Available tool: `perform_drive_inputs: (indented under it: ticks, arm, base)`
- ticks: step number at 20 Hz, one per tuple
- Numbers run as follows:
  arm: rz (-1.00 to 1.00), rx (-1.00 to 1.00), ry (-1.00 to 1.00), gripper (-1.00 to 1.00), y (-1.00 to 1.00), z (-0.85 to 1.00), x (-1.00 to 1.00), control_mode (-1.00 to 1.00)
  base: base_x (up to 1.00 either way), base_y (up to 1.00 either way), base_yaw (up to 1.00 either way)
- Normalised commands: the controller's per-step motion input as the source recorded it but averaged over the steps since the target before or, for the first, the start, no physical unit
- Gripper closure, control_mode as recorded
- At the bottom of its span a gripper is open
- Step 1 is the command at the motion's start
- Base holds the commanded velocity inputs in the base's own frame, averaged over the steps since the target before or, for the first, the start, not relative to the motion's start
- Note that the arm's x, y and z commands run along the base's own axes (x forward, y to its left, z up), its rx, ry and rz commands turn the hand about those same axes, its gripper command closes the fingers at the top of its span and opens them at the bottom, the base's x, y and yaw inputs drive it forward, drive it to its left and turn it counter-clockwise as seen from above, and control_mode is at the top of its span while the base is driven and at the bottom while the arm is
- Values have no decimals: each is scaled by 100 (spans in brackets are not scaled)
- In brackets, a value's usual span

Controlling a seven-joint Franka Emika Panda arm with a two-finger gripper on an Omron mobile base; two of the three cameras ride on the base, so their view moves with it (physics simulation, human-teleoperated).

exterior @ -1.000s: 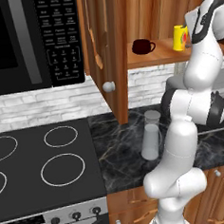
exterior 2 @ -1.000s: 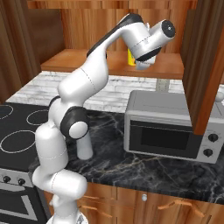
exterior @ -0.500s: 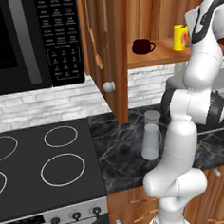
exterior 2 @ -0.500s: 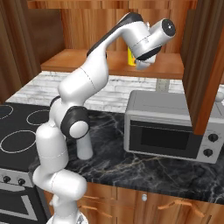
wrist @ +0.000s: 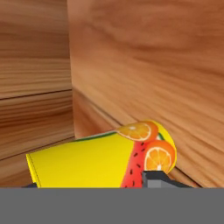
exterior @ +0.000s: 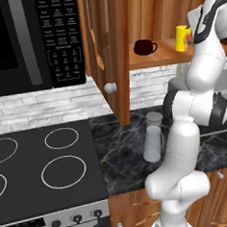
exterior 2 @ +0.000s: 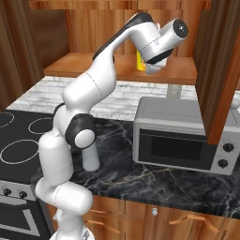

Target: There is a tray on the dining counter. Grab the cup, mug, and pitcher and place them on the tray. The pitcher may be placed next to the tray if it cannot fit the tray.

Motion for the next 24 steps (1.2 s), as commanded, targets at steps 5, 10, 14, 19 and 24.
perform_drive_inputs:
  ticks: [5, 10, 14, 19, 24]
  arm:
    - [0, 0, 0, 100, 0, 0, 0, -100]
    - [0, 0, -4, 100, -6, 0, -1, -100]
    - [0, 1, -12, 100, -19, -7, -36, -100]
    - [0, 0, -5, 100, -4, -1, -70, -100]
    - [0, 0, 0, 100, 0, 1, -84, -100]
  base:
    - [0, 0, 0]
    - [0, 0, 0]
    - [0, 0, 0]
    - [0, 0, 0]
    - [0, 0, 0]
